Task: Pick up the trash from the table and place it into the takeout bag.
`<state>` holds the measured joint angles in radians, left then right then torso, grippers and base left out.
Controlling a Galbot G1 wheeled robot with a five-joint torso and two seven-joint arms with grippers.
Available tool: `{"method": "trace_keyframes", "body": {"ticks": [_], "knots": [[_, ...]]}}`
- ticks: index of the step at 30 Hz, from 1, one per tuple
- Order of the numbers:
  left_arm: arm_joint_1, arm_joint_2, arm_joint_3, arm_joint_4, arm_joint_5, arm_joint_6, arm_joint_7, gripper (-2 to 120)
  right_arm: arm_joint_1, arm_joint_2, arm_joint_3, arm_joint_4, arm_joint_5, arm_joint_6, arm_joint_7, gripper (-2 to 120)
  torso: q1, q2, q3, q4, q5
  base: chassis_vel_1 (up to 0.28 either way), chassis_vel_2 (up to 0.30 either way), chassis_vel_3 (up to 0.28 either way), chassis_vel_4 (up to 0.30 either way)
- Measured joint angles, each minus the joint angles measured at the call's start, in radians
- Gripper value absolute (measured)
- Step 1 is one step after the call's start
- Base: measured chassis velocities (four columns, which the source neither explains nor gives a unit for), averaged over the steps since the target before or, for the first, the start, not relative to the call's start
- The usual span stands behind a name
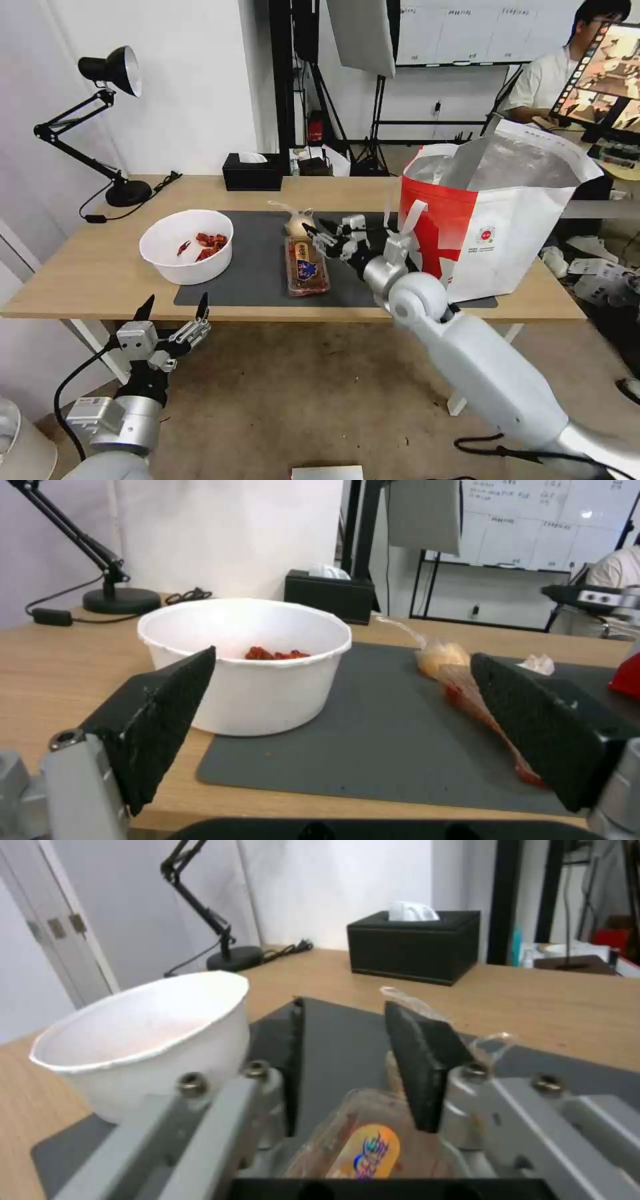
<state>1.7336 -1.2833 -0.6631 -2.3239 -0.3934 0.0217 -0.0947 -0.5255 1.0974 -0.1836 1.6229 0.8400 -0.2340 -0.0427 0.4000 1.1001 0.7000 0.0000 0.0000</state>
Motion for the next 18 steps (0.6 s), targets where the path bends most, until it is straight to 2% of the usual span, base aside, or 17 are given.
{"method": "trace_keyframes", "body": {"ticks": [2,3,5,6,8,9,11,12,15,16,18], "knots": [[-0.004,0.0,0.004,0.003,-0.005,0.003,0.003,100,0.064,0.008,-0.046,-0.075,-0.012,-0.001,-0.043,18,0.0,0.0,0.0,0.0001,0.0,0.0,0.0,0.0,0.0],[-0.004,0.0,0.004,0.003,-0.005,0.003,0.003,100,0.064,0.008,-0.046,-0.075,-0.012,-0.001,-0.043,18,0.0,0.0,0.0,0.0001,0.0,0.0,0.0,0.0,0.0],[-0.007,0.0,0.009,0.004,-0.019,0.016,0.013,100,0.114,0.019,-0.088,-0.14,-0.02,-0.001,-0.077,8,0.0,0.0,0.0,0.0,0.0,0.0,0.0,0.0,0.0],[-0.007,0.0,0.009,0.004,-0.019,0.016,0.013,100,0.114,0.019,-0.088,-0.14,-0.02,-0.001,-0.077,8,0.0,0.0,0.0,0.0,0.0,0.0,0.0,0.0,0.0],[-0.013,0.003,0.014,0.005,-0.037,0.028,0.019,100,0.161,0.036,-0.13,-0.212,-0.038,-0.002,-0.124,0,0.0,0.0,0.0,0.0,0.0,0.0,0.0,0.0,0.0],[-0.013,0.003,0.014,0.005,-0.037,0.028,0.019,100,0.161,0.036,-0.13,-0.212,-0.038,-0.002,-0.124,0,0.0,0.0,0.0,0.0,0.0,0.0,0.0,0.0,0.0],[-0.023,0.019,0.02,0.002,-0.086,0.053,0.029,100,0.226,0.067,-0.177,-0.333,-0.097,-0.003,-0.201,0,0.0,0.0,0.0,0.0002,-0.0001,0.0,0.0,0.0,0.0],[-0.023,0.019,0.02,0.002,-0.086,0.053,0.029,100,0.226,0.067,-0.177,-0.333,-0.097,-0.003,-0.201,0,0.0,0.0,0.0,0.0002,-0.0001,0.0,0.0,0.0,0.0],[-0.035,0.05,0.025,-0.018,-0.197,0.104,0.048,100,0.289,0.1,-0.21,-0.446,-0.144,0.0,-0.28,0,0.0,0.0,0.0,0.0002,-0.0002,0.0,0.0,0.0,0.0],[-0.035,0.05,0.025,-0.018,-0.197,0.104,0.048,100,0.289,0.1,-0.21,-0.446,-0.144,0.0,-0.28,0,0.0,0.0,0.0,0.0002,-0.0002,0.0,0.0,0.0,0.0],[-0.055,0.088,0.027,-0.027,-0.298,0.14,0.058,100,0.313,0.116,-0.221,-0.487,-0.15,0.002,-0.32,0,0.0,0.0,0.0,0.0,-0.0002,0.0,0.0,0.0,0.0]]}}
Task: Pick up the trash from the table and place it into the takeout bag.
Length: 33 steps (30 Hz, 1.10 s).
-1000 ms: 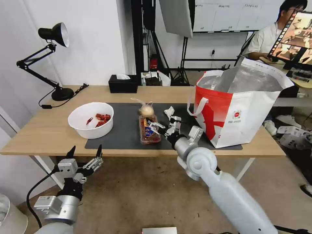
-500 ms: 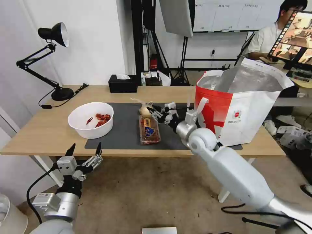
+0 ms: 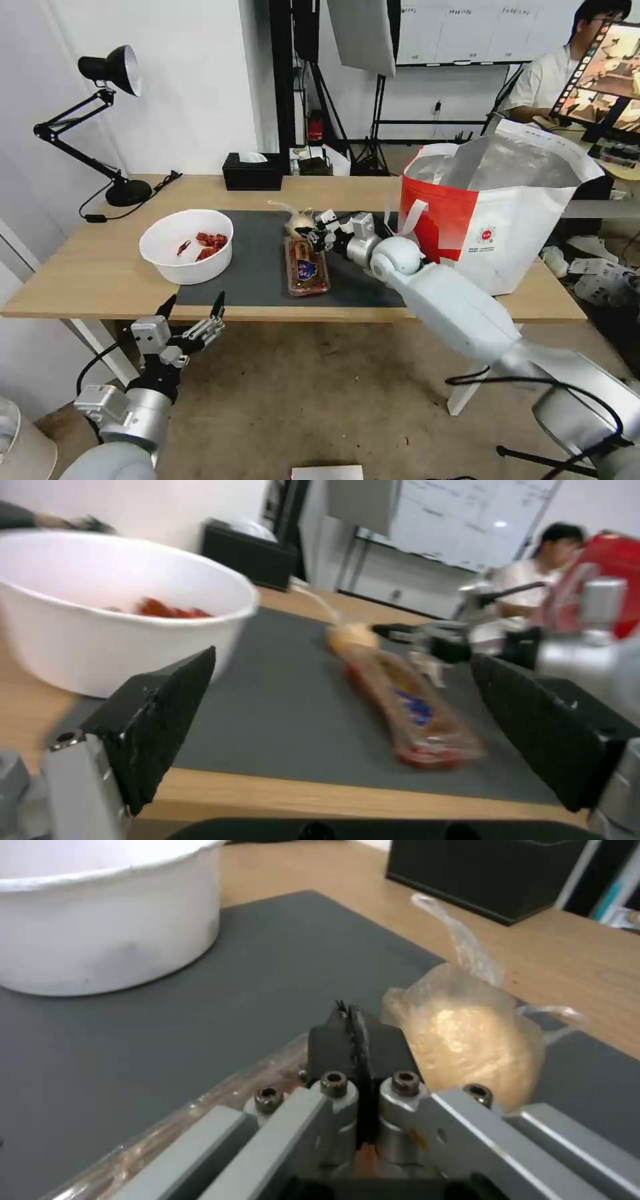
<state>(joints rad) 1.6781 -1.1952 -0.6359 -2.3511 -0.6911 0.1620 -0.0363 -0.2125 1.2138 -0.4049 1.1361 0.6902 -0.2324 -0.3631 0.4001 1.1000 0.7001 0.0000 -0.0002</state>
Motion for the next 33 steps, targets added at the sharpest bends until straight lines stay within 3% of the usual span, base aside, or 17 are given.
{"method": "trace_keyframes", "body": {"ticks": [10,16,23,33], "knots": [[-0.082,0.123,0.016,0.025,-0.277,0.075,0.015,100,0.01,0.002,-0.027,-0.02,0.002,-0.001,-0.035,0,0.0,0.0,0.0,0.0,0.0001,0.0,0.0,0.0,0.0],[-0.192,0.176,0.054,0.071,-0.521,0.134,-0.057,100,-0.001,-0.026,-0.037,0.008,0.008,-0.005,-0.035,0,0.0,0.0,0.0,0.0,0.0002,0.0,0.0,0.0,0.0],[-0.317,0.227,0.121,0.172,-0.661,0.175,-0.092,100,-0.014,-0.037,-0.039,0.026,0.013,-0.009,-0.024,0,0.0,0.0,0.0,0.0001,0.0001,0.0,0.0,0.0,0.0],[-0.498,0.26,0.226,0.281,-0.76,0.212,-0.134,100,-0.017,-0.053,-0.038,0.043,0.024,-0.012,-0.013,0,0.0,0.0,0.0,0.0,0.0002,0.0,0.0,0.0,0.0]]}}
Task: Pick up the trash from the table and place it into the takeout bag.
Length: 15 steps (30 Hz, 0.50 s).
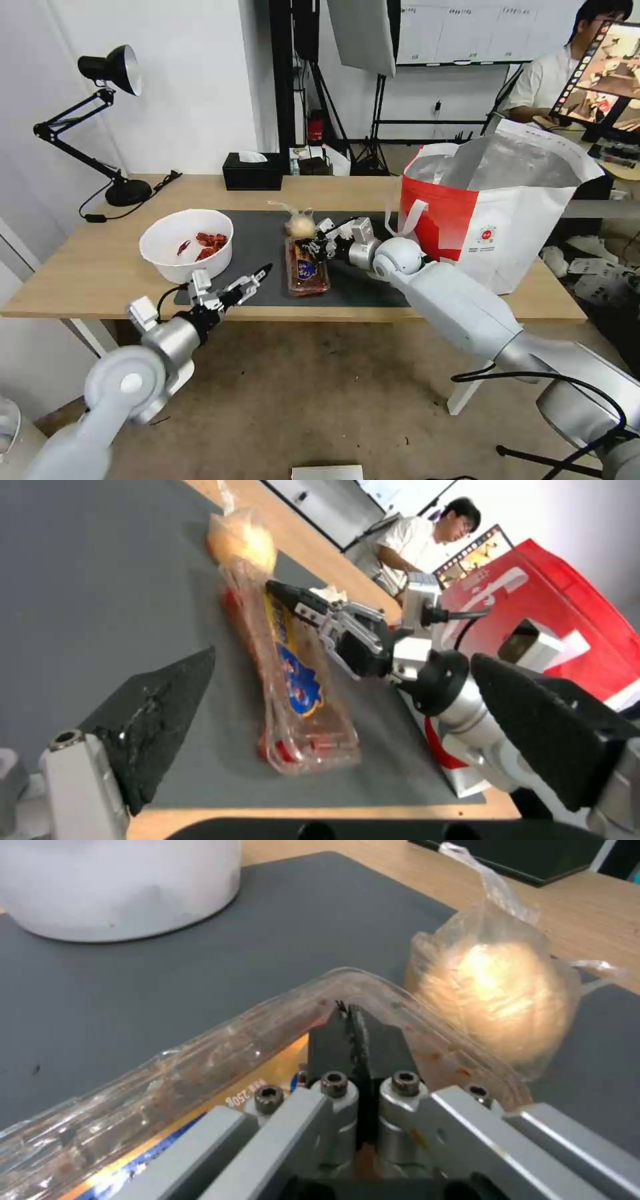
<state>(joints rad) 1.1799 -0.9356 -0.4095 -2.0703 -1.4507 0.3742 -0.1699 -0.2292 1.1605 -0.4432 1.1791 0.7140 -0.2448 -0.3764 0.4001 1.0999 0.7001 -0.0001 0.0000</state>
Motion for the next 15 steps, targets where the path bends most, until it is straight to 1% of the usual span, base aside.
{"method": "trace_keyframes", "body": {"ticks": [3,5,6,8,12,15], "knots": [[-0.027,-0.004,0.025,0.016,-0.009,0.018,-0.013,100,-0.003,-0.004,0.002,0.007,0.001,-0.001,0.002,0,0.0,0.0,0.0,0.0001,0.0,0.0,0.0,0.0,0.0],[-0.057,-0.014,0.058,0.039,-0.017,0.047,-0.031,100,-0.008,-0.01,0.005,0.013,0.001,-0.001,0.002,0,0.0,0.0,0.0,0.0,0.0,0.0,0.0,0.0,0.0],[-0.057,-0.014,0.058,0.039,-0.017,0.047,-0.031,100,-0.008,-0.01,0.005,0.013,0.001,-0.001,0.002,0,0.0,0.0,0.0,0.0,0.0,0.0,0.0,0.0,0.0],[-0.084,-0.023,0.084,0.059,-0.018,0.072,-0.049,100,-0.013,-0.013,0.008,0.019,0.002,-0.001,0.003,0,0.0,0.0,0.0,0.0,0.0,0.0,0.0,0.0,0.0],[-0.11,-0.03,0.109,0.074,-0.018,0.09,-0.07,100,-0.016,-0.017,0.011,0.027,0.003,-0.002,0.004,0,0.0,0.0,0.0,0.0,0.0001,0.0,0.0,0.0,0.0],[-0.162,-0.045,0.153,0.097,-0.016,0.123,-0.128,100,-0.02,-0.021,0.015,0.035,0.005,-0.005,0.005,0,0.0,0.0,0.0,0.0001,0.0001,0.0,0.0,0.0,0.0]]}}
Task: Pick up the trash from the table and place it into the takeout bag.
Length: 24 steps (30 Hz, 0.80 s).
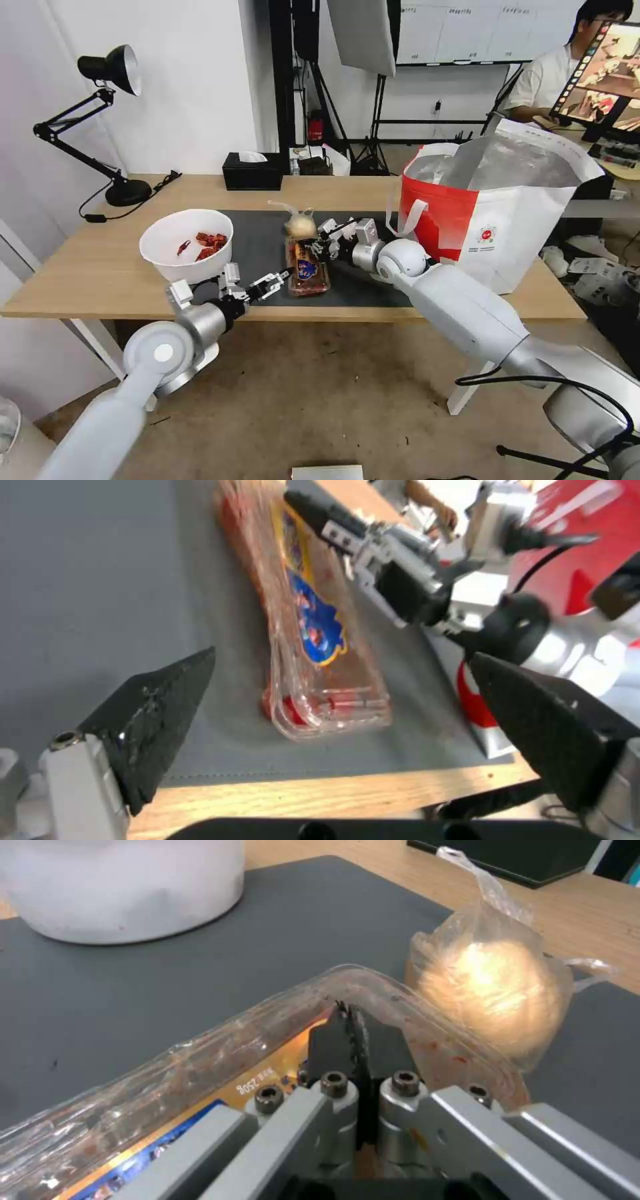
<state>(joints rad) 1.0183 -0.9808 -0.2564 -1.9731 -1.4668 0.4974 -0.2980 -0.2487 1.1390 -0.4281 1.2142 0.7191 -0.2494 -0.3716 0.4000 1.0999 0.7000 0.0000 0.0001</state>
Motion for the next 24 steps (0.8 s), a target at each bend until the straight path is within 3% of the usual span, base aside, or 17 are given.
{"method": "trace_keyframes", "body": {"ticks": [12,19,24], "knots": [[-0.062,-0.039,0.061,0.056,-0.004,0.017,-0.061,100,-0.012,-0.004,0.015,0.002,0.0,-0.002,0.0,0,0.0,0.0,0.0,0.0,0.0,0.0,0.0,0.0,0.0],[-0.109,-0.072,0.093,0.093,-0.1,0.03,-0.103,100,-0.021,-0.005,0.028,0.005,-0.001,-0.002,0.0,0,0.0,0.0,0.0,0.0,-0.0001,0.0,0.0,0.0,0.0],[-0.111,-0.077,0.099,0.098,-0.114,0.03,-0.11,81,-0.022,-0.009,0.029,0.009,-0.001,-0.001,0.002,0,0.0,0.0,0.0,0.0,-0.0001,0.0,0.0,0.0,0.0]]}}
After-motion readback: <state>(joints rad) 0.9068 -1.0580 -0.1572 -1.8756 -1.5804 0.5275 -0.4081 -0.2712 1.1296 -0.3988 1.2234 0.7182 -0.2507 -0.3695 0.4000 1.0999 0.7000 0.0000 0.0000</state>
